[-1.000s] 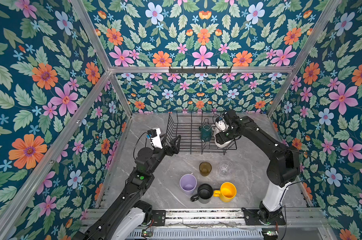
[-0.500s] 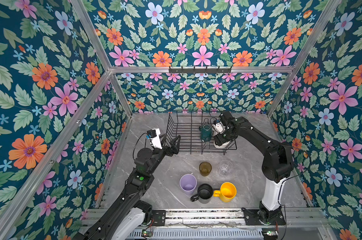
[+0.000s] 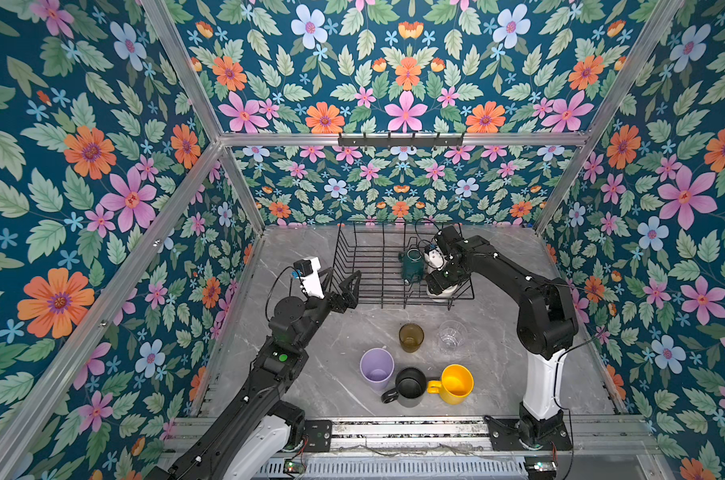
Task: Load the cups into the dish rack
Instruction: 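Lower the red-lined mug upside down in front of the white mug with the right gripper, then open the right gripper and lift it off the red-lined mug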
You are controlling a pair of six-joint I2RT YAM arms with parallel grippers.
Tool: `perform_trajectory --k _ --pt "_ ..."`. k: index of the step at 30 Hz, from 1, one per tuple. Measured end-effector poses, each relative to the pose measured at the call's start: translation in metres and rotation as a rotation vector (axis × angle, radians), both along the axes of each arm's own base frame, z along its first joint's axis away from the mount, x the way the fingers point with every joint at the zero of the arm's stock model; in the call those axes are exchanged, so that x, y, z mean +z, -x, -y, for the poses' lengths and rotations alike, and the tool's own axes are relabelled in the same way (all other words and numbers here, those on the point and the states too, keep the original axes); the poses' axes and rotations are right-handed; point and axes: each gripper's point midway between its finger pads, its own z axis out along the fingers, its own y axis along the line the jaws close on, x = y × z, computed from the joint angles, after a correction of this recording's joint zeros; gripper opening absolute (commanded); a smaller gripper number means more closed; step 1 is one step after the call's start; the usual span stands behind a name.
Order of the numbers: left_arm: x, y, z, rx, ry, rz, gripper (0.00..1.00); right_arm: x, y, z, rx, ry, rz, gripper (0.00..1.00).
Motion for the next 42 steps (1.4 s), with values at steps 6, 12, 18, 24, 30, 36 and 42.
perform_trajectory --k 6,12,18,24,30,36,42 --pt "-0.003 0.0 -0.002 0.01 -0.005 -0.01 1.0 -0.002 0.0 0.001 -0.003 0.008 0.001 0.58" --pt "-0.006 0.001 -0.004 0.016 -0.01 -0.023 1.0 -0.003 -0.001 0.001 -0.006 0.007 0.003 0.69" --pt "-0.006 0.0 -0.007 0.039 -0.011 -0.027 1.0 -0.003 -0.001 0.001 -0.009 0.006 0.003 0.77" --pt "-0.009 0.0 -0.01 0.054 -0.017 -0.038 1.0 -0.005 -0.001 0.001 -0.012 0.006 0.0 0.82" --pt "-0.01 -0.001 -0.012 0.065 -0.019 -0.044 1.0 -0.007 -0.001 0.001 -0.013 0.007 -0.002 0.85" --pt "-0.013 -0.001 -0.013 0.072 -0.024 -0.054 1.0 -0.007 -0.001 0.001 -0.019 0.006 -0.004 0.88" --pt "-0.013 -0.001 -0.014 0.076 -0.024 -0.054 1.0 -0.01 0.002 0.005 -0.034 0.026 -0.019 0.93"
